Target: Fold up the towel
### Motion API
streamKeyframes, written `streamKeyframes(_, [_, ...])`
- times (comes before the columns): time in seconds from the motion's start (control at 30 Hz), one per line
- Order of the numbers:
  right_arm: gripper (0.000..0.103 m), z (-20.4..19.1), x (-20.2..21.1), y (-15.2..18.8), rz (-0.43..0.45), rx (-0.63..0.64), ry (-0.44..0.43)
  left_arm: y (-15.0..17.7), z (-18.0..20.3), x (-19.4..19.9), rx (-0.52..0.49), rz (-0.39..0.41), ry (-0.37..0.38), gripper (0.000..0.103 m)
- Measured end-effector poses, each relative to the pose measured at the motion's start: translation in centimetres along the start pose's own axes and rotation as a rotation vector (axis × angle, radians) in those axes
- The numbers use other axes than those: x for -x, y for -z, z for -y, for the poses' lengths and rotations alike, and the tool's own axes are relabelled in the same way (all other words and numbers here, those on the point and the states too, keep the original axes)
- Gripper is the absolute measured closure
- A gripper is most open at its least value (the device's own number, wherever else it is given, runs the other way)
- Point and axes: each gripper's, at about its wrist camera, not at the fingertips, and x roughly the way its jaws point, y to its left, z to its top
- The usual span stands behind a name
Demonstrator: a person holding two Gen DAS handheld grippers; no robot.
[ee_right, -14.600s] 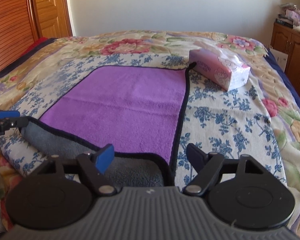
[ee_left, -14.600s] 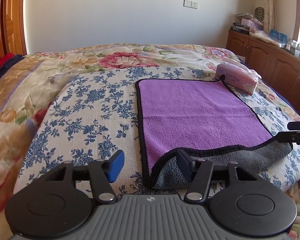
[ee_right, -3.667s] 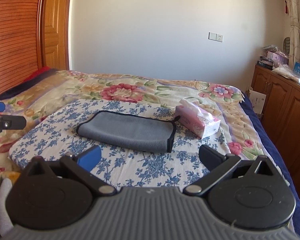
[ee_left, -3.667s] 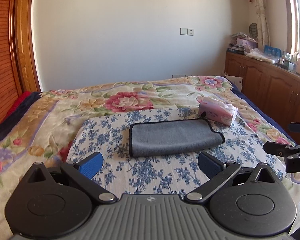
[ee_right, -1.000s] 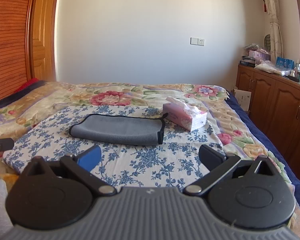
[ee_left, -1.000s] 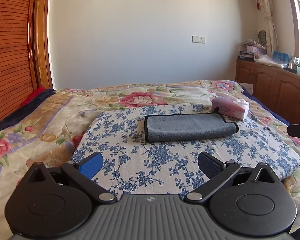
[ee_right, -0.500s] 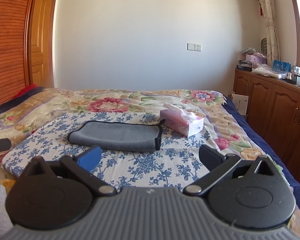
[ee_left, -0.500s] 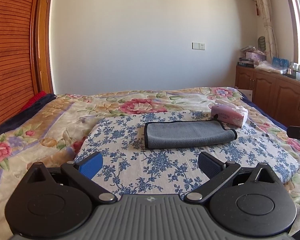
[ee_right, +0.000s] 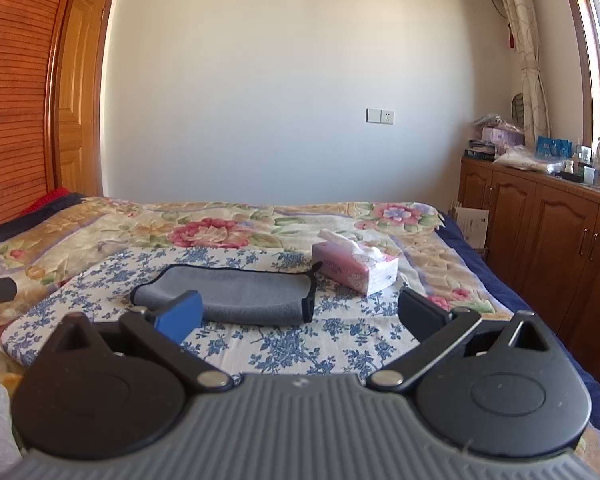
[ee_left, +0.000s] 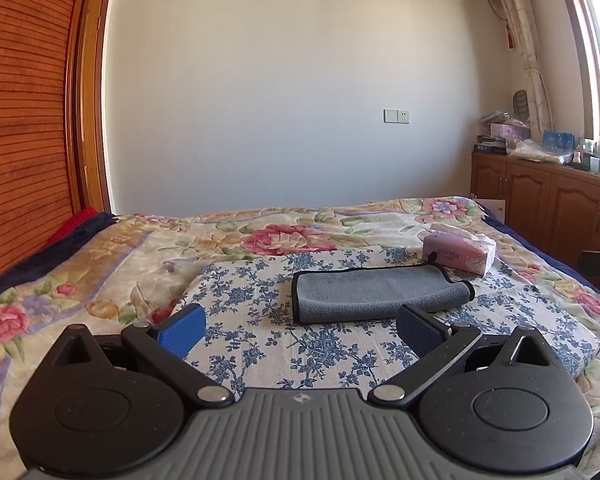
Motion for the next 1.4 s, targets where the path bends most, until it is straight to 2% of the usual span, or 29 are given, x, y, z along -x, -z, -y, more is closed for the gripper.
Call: streamKeyframes(1.4, [0.0, -0.07, -0.07, 0.01, -0.002, 0.002, 0.002, 0.14, -0.23, -0.1, -0.001, -0.007, -0.003, 0.0])
